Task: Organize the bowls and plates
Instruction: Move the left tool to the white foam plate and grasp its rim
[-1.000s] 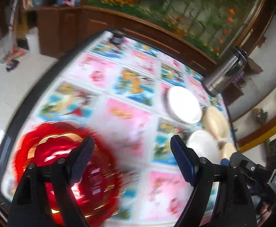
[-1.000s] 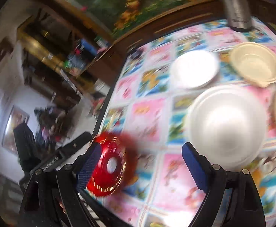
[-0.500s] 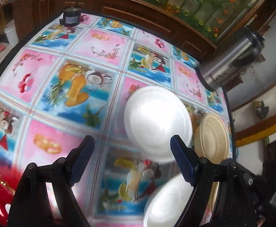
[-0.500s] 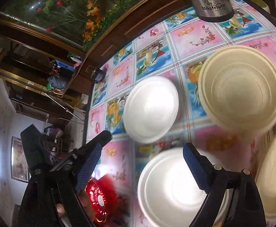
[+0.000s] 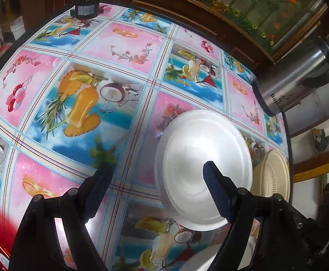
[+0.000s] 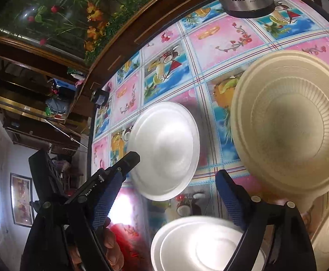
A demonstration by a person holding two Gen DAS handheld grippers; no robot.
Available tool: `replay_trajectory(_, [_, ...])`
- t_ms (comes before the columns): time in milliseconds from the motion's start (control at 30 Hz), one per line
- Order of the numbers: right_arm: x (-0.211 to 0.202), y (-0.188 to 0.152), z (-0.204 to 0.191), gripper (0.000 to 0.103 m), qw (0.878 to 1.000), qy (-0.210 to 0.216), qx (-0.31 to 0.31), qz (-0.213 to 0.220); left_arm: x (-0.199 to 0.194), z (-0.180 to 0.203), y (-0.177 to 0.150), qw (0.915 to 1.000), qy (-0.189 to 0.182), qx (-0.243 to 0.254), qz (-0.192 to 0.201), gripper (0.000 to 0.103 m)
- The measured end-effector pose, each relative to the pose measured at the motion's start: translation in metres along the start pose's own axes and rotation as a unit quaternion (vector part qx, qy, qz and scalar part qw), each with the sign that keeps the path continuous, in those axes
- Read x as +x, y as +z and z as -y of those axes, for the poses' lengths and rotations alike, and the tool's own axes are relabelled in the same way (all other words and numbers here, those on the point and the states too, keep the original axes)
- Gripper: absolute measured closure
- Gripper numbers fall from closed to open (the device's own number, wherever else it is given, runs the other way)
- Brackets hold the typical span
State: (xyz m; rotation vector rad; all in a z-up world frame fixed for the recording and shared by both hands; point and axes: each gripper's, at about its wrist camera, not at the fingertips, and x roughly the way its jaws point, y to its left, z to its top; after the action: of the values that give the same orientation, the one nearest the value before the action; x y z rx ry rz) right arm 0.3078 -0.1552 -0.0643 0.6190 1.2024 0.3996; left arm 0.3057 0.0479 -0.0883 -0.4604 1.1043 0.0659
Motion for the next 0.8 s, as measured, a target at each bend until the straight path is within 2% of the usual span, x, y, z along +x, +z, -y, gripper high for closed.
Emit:
replay_trajectory(133, [0.008, 0.001, 0.004, 0.029, 1.000, -0.019, 0.007, 0.000, 0.006, 0.001, -0.001, 1.0000, 0.004, 0.001, -0.003, 0.021])
replay_trajectory(300, [0.016, 0.001, 0.008, 0.045, 0.999, -0.034, 0.005, -0.003, 0.013, 0.003, -0.004, 0.9998, 0.017, 0.007, -0.004, 0.021])
replay_trajectory(367, [0.020, 0.002, 0.011, 0.051, 0.999, -0.043, 0.006, -0.005, 0.016, 0.004, -0.004, 0.9998, 0.018, 0.009, -0.007, 0.026])
replay_trajectory(467, [0.023, 0.002, 0.012, 0.058, 0.999, -0.048, 0.005, -0.007, 0.021, 0.005, -0.006, 0.9995, 0.026, 0.017, -0.012, 0.046])
replay_trajectory(533, [0.026, 0.001, 0.013, 0.066, 0.999, -0.052, 0.003, -0.011, 0.021, 0.006, -0.007, 0.9991, 0.035, 0.024, -0.009, 0.059])
replay_trajectory(567, [0.028, 0.001, 0.013, 0.075, 0.998, -0.055, 0.003, -0.012, 0.021, 0.006, -0.008, 0.9989, 0.038, 0.027, -0.009, 0.063])
replay_trajectory(600, [0.029, 0.000, 0.013, 0.086, 0.998, -0.056, 0.002, -0.013, 0.021, 0.006, -0.009, 0.9988, 0.039, 0.028, -0.011, 0.073])
replay_trajectory(700, [0.030, -0.002, 0.014, 0.093, 0.999, -0.051, -0.001, -0.015, 0.020, 0.006, -0.010, 0.9987, 0.039, 0.031, -0.012, 0.084])
replay_trajectory(800, [0.024, -0.005, 0.006, 0.095, 0.998, -0.052, -0.017, -0.005, 0.015, 0.008, -0.014, 0.9982, 0.043, 0.040, -0.007, 0.087])
